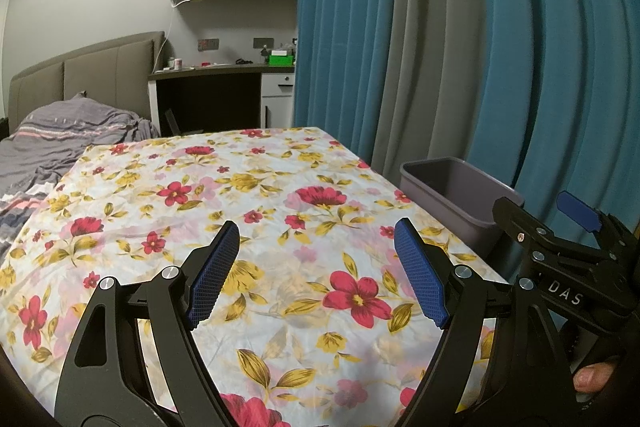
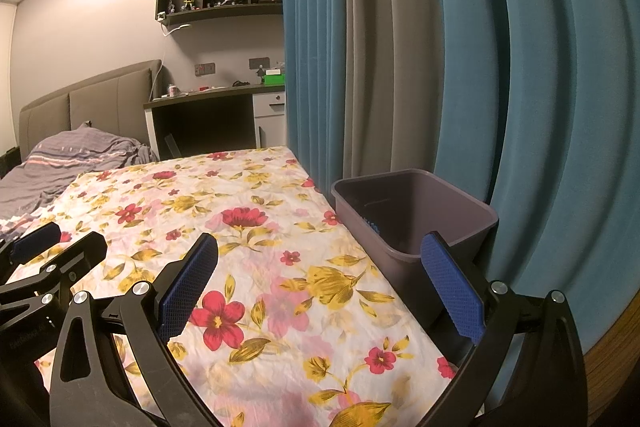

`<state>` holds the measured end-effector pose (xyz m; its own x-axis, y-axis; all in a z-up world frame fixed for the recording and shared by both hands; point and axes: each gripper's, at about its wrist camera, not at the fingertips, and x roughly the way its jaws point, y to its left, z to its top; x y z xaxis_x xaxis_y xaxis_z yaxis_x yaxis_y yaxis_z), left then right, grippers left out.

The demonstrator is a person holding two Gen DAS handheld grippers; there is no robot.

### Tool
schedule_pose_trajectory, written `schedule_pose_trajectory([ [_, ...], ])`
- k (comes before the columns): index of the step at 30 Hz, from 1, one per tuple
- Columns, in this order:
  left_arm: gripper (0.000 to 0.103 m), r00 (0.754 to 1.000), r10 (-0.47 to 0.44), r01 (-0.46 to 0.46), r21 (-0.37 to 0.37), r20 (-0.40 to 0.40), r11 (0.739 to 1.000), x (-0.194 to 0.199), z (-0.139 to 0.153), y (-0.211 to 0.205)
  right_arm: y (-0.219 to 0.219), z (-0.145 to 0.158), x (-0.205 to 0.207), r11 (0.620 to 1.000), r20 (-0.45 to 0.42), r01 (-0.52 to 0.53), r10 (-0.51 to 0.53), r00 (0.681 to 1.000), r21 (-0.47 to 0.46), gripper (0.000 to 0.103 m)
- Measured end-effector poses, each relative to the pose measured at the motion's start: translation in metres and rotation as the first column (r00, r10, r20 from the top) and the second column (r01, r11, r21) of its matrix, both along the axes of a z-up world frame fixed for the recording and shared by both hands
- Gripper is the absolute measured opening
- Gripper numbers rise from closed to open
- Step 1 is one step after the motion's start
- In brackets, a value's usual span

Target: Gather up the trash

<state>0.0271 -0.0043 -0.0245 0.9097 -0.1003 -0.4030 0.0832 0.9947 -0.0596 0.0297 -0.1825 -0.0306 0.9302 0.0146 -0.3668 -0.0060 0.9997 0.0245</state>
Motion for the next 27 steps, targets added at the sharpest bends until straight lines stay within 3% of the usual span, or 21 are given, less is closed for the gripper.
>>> schedule_pose_trajectory([
  [16,0.08,1.0,0.007,-0.007,0.005,0.002,1.0,0.0,0.002,0.001,0.007,0.002,0.001,1.0,0.003,-0.004,0.004,1.0,0.007,0.097],
  [27,0.096,1.0,0.027,-0.027,0.022,0.008,0.999,-0.001,0.005,0.003,0.009,0.005,0.001,1.0,0.005,-0.003,0.003,1.0,0.014,0.097],
])
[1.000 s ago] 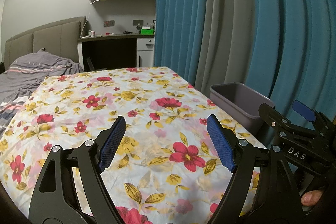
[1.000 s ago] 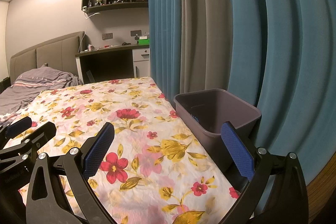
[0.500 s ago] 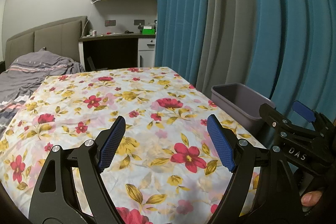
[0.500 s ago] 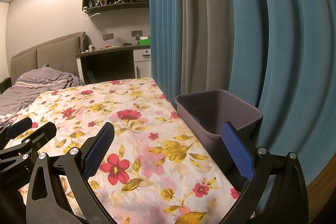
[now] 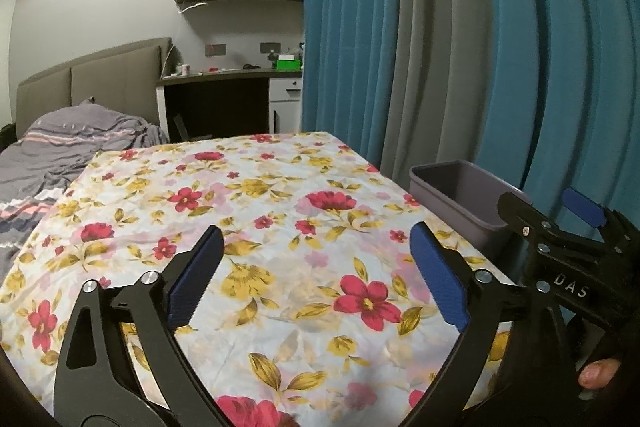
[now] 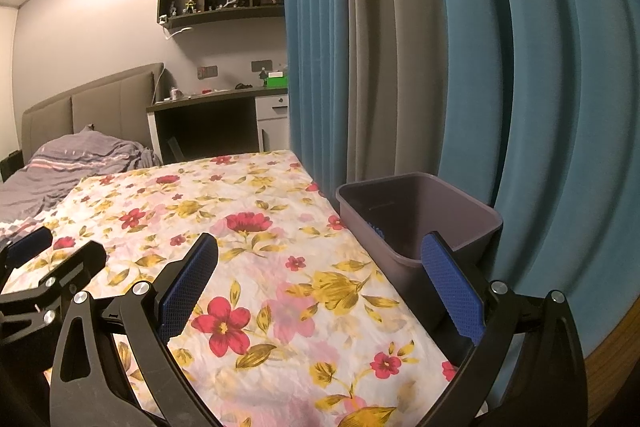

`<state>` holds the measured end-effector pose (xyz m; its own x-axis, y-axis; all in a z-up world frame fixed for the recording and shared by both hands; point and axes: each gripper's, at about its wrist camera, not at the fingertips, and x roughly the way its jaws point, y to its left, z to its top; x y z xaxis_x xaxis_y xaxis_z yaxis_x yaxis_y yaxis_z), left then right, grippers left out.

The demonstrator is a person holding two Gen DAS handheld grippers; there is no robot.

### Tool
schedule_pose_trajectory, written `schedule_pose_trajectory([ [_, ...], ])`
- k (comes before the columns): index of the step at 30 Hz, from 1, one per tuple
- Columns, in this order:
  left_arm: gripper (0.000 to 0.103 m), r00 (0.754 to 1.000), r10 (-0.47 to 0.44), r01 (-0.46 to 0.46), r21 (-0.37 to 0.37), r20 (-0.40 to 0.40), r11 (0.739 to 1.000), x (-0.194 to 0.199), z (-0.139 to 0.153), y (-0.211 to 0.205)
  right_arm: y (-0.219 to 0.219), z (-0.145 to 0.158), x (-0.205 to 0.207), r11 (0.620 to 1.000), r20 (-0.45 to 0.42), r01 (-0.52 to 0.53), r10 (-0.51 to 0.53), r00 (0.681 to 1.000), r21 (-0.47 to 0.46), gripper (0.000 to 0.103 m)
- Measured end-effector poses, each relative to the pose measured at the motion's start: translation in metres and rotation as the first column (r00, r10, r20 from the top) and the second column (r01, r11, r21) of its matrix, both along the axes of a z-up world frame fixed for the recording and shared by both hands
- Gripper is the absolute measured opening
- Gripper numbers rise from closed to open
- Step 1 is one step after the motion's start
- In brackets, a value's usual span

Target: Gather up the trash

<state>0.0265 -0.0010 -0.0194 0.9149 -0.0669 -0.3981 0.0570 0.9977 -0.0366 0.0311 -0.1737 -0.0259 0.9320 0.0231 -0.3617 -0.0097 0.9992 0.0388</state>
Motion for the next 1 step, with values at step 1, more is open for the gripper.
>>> schedule_pose_trajectory([
  [1,0.096,1.0,0.0,-0.001,-0.004,-0.005,1.0,0.0005,0.0001,0.0005,0.0007,0.0007,0.0002,1.0,0.0,0.001,-0.001,1.0,0.001,0.097],
])
